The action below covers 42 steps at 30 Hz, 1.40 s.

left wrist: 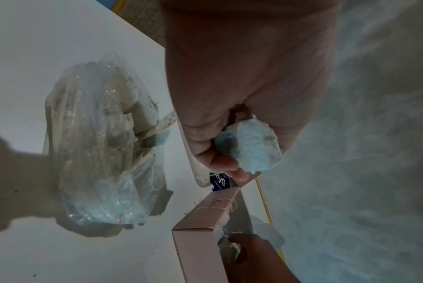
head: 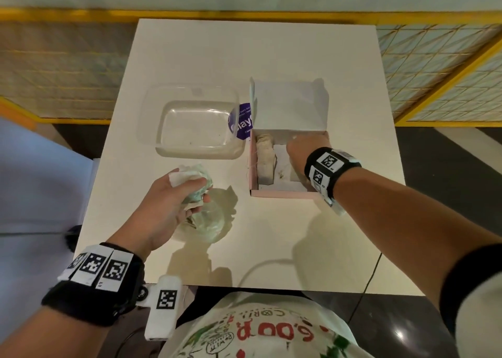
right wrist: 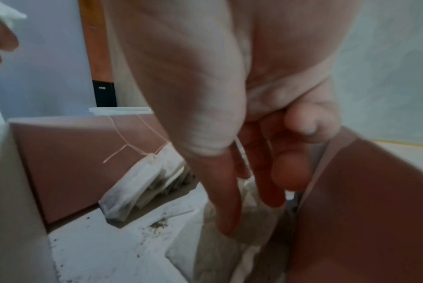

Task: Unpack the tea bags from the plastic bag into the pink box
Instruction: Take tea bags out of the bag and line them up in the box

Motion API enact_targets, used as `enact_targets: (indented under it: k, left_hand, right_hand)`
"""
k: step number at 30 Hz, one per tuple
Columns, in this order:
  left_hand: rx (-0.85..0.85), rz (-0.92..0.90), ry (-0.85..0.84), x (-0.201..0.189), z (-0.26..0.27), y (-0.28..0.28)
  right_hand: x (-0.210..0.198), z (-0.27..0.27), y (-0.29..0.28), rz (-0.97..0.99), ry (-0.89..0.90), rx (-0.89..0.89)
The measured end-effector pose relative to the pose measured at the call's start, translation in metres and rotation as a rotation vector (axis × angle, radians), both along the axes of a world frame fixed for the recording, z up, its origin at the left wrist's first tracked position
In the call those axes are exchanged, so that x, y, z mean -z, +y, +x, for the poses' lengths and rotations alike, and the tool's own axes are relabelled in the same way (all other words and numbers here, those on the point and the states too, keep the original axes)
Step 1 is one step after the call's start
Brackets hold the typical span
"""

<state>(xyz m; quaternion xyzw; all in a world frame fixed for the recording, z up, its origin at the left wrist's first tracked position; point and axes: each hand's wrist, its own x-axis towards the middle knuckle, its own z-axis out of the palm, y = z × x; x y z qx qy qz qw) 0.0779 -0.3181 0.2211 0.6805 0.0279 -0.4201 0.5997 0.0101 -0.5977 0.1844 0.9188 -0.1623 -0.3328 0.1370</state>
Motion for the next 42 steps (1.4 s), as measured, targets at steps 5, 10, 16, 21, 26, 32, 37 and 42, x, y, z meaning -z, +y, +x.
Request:
enact_targets:
  k: [5, 10, 16, 21, 26, 32, 37, 42]
  left_hand:
    - [-0.012, 0.001, -0.004, 0.000, -0.003, 0.000]
    - [-0.009, -0.007, 0.001, -0.002, -0.004, 0.001]
    - [-0.003, -0.061, 0.012, -0.003, -0.001, 0.003]
    - [-0.044, -0.140, 0.084, -0.005, 0.000, 0.003]
    - [-0.033, -0.164, 0.091, -0.011, 0.004, 0.003]
    - [0.032, -0.151, 0.044, -0.018, 0.008, 0.008]
    - [0.107, -0.186, 0.030, -0.026, 0.011, 0.016]
    - [0.130, -0.232, 0.028, -0.028, 0.019, 0.029]
  right_hand:
    - [0.000, 0.006, -0.003, 0.015, 0.058, -0.026]
    - [0.002, 0.008, -0.007, 0.081, 0.064, 0.011]
    - [-0.005, 0.016, -0.014, 0.079, -0.020, 0.024]
    - [-0.017, 0.018, -0.012, 0.117, -0.025, 0.054]
    - [-0.050, 0.016, -0.002, 0.261, -0.253, 0.129]
    - [-0.096, 0.015, 0.059, 0.956, -0.614, 0.308]
    - [-0.096, 0.027, 0.108, 1.105, -0.657, 0.251]
    - [-0.088, 0.039, 0.130, 1.119, -0.674, 0.272]
